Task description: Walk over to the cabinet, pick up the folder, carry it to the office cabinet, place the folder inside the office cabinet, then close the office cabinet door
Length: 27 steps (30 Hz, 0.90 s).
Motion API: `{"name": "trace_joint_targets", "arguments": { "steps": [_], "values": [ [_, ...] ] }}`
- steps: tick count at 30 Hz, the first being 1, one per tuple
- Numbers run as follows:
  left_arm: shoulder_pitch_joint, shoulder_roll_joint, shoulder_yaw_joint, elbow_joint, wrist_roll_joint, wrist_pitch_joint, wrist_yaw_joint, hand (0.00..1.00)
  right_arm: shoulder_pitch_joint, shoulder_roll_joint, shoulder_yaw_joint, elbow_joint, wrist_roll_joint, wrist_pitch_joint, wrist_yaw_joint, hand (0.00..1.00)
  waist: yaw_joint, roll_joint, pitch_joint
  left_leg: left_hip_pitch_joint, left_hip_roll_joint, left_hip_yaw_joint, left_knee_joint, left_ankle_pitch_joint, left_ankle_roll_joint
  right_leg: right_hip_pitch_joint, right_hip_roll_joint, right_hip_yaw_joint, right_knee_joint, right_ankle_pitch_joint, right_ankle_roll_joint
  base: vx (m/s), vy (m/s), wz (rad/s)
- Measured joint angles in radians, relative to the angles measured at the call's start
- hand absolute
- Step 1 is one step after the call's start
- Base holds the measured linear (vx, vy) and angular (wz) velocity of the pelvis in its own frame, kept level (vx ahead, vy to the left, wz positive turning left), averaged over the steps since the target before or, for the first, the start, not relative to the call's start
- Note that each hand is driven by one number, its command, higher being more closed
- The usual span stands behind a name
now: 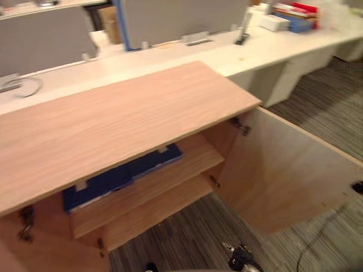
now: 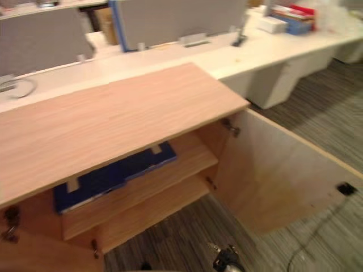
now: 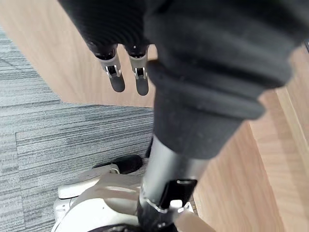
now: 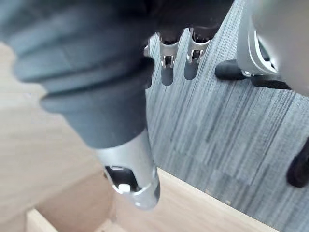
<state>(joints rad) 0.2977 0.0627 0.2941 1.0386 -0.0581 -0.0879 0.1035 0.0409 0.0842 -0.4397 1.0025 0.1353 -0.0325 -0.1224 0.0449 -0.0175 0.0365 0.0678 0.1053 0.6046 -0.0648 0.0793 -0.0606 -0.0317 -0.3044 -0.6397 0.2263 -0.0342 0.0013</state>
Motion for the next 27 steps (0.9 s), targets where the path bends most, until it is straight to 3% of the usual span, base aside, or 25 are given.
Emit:
{"name": "trace_joint_targets", "arguments": {
  "steps": [3,6,10,13,15,18,20,21,22,24,25,27],
  "values": [
    [0.000,0.003,-0.009,0.025,-0.035,-0.006,0.003,0.00,0.001,-0.005,-0.021,0.010,-0.003,0.002,0.000,0.00,0.005,0.004,-0.002,0.039,0.011,0.039,0.020,-0.030,-0.017,0.016,0.001,-0.028,0.013,0.000,0.001,0.02,-0.016,-0.46],
    [-0.002,0.030,-0.075,0.032,-0.039,-0.010,0.004,0.00,-0.026,-0.030,-0.040,0.071,-0.005,0.005,0.002,0.00,0.000,0.001,-0.001,0.041,-0.004,0.051,0.016,-0.052,-0.031,0.022,0.013,-0.025,-0.055,0.040,0.057,0.00,0.035,-0.29],
    [0.001,0.040,-0.076,0.033,-0.061,-0.007,-0.003,0.00,-0.048,-0.039,-0.047,0.118,-0.003,0.012,0.003,0.00,0.001,-0.008,0.004,0.058,-0.004,0.048,0.066,-0.069,-0.033,0.035,0.021,0.026,-0.105,0.072,0.068,0.02,0.015,-0.42],
    [-0.001,0.054,-0.083,0.032,-0.069,-0.009,-0.017,0.00,-0.050,-0.043,-0.047,0.123,0.002,0.006,0.003,0.00,-0.002,-0.006,0.009,0.030,0.049,0.039,0.196,-0.156,-0.036,0.035,0.049,0.070,-0.131,0.087,0.068,0.02,-0.059,-0.49],
    [0.002,0.061,-0.083,0.030,-0.073,-0.023,-0.035,0.00,-0.050,-0.049,-0.046,0.130,0.002,-0.003,0.003,0.00,-0.001,0.006,0.013,-0.013,0.129,0.040,0.356,-0.240,-0.050,0.033,0.082,0.085,-0.134,0.086,0.068,0.02,-0.068,-0.33],
    [0.004,0.061,-0.082,0.025,-0.100,-0.039,-0.047,0.00,-0.056,-0.064,-0.030,0.133,0.003,-0.008,0.003,0.00,0.004,0.022,0.031,-0.053,0.205,0.022,0.525,-0.285,-0.045,0.026,0.110,0.129,-0.133,0.073,0.060,-0.02,-0.034,-0.51],
    [0.009,0.041,-0.082,-0.014,-0.117,-0.045,-0.044,0.00,-0.057,-0.089,0.018,0.142,0.003,-0.009,0.002,0.00,0.013,0.043,0.046,-0.139,0.240,-0.159,0.726,-0.277,-0.027,0.008,0.133,0.201,-0.123,0.066,0.060,-0.05,0.006,-0.80],
    [0.009,0.036,-0.082,-0.017,-0.118,-0.049,-0.039,0.00,-0.057,-0.095,0.030,0.144,0.003,-0.009,0.002,0.00,0.014,0.043,0.046,-0.166,0.229,-0.224,0.765,-0.272,-0.018,0.003,0.135,0.219,-0.124,0.068,0.058,-0.05,0.130,-0.84],
    [0.001,0.019,-0.083,-0.019,-0.118,-0.050,-0.025,0.00,-0.056,-0.108,0.037,0.155,0.003,-0.009,0.002,0.00,0.019,0.041,0.047,-0.190,0.153,-0.374,0.757,-0.335,-0.031,-0.011,0.130,0.273,-0.127,0.070,0.056,-0.06,0.176,-0.82],
    [-0.014,-0.009,-0.080,-0.014,-0.116,-0.047,0.001,0.00,-0.059,-0.118,0.037,0.170,0.003,-0.009,0.000,0.00,0.034,0.044,0.050,-0.173,0.033,-0.521,0.590,-0.410,-0.020,-0.056,0.142,0.337,-0.127,0.071,0.055,-0.08,0.220,-1.23],
    [-0.023,-0.007,-0.078,-0.007,-0.112,-0.040,0.003,0.00,-0.074,-0.110,0.036,0.171,0.002,-0.008,0.000,0.00,0.052,0.034,0.075,-0.128,-0.014,-0.559,0.504,-0.408,0.014,-0.068,0.163,0.387,-0.142,0.080,0.057,-0.03,0.232,-1.59],
    [-0.027,0.005,-0.060,-0.008,-0.103,-0.034,0.003,0.00,-0.075,-0.095,0.037,0.168,0.001,-0.008,0.002,0.00,0.056,0.019,0.083,-0.079,-0.043,-0.558,0.408,-0.393,0.004,-0.067,0.169,0.389,-0.115,0.090,0.057,0.07,0.173,-1.18]
  ]
}}
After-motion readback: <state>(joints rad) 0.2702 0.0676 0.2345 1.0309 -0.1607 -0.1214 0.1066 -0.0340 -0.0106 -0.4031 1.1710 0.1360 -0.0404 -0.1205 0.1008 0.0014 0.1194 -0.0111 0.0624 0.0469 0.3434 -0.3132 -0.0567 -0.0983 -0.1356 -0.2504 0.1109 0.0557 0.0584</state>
